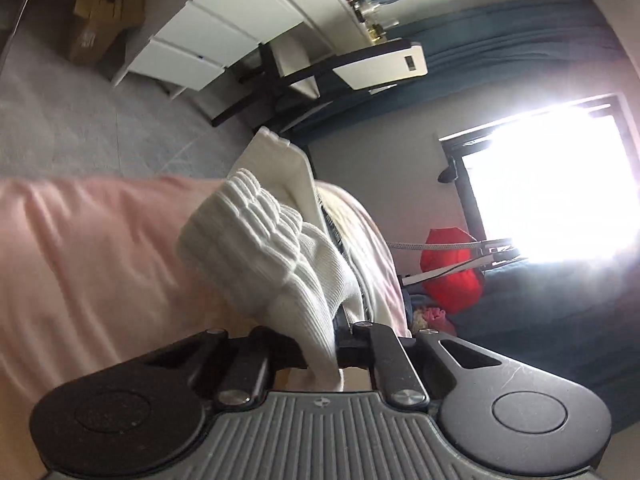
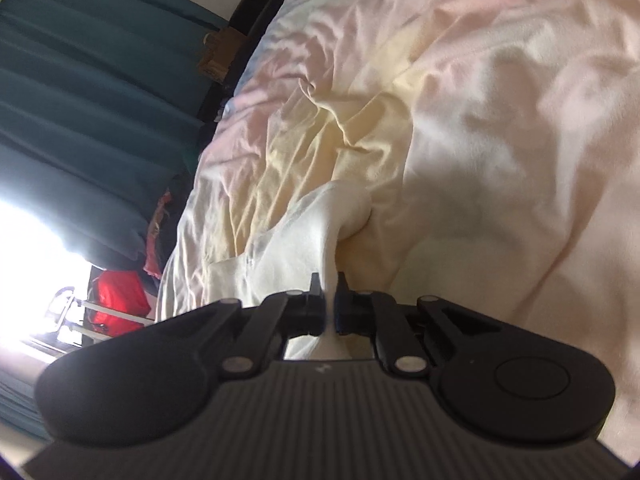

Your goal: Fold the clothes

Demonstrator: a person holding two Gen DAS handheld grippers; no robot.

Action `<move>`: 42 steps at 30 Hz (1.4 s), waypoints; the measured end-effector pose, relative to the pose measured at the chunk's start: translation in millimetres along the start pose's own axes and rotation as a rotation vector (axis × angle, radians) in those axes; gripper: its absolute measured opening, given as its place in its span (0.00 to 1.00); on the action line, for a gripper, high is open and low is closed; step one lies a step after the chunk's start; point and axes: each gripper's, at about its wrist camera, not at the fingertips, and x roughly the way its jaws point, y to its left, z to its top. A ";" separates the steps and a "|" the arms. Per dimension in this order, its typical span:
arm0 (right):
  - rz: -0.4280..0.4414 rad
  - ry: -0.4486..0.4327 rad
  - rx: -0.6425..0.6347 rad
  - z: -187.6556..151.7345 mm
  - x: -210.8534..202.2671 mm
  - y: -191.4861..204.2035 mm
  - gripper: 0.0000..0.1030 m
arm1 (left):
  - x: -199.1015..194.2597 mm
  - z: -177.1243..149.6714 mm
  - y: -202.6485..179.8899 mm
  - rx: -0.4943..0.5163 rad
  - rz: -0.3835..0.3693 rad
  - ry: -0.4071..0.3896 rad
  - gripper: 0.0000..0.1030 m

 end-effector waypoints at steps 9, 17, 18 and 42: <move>0.104 -0.120 -0.014 7.4 -51.9 31.8 0.06 | -97.2 51.3 -28.9 0.222 0.078 -0.012 0.07; -0.133 -0.095 0.177 2.0 -73.8 -31.5 0.06 | -127.9 58.7 61.5 0.202 0.207 0.051 0.08; -0.143 -0.084 0.224 0.7 -73.6 -43.1 0.06 | -126.8 58.0 66.5 0.224 0.225 0.053 0.08; -0.087 -0.278 -0.244 -3.4 -126.2 33.5 0.84 | -158.8 -87.5 -59.7 1.091 0.186 -0.146 1.00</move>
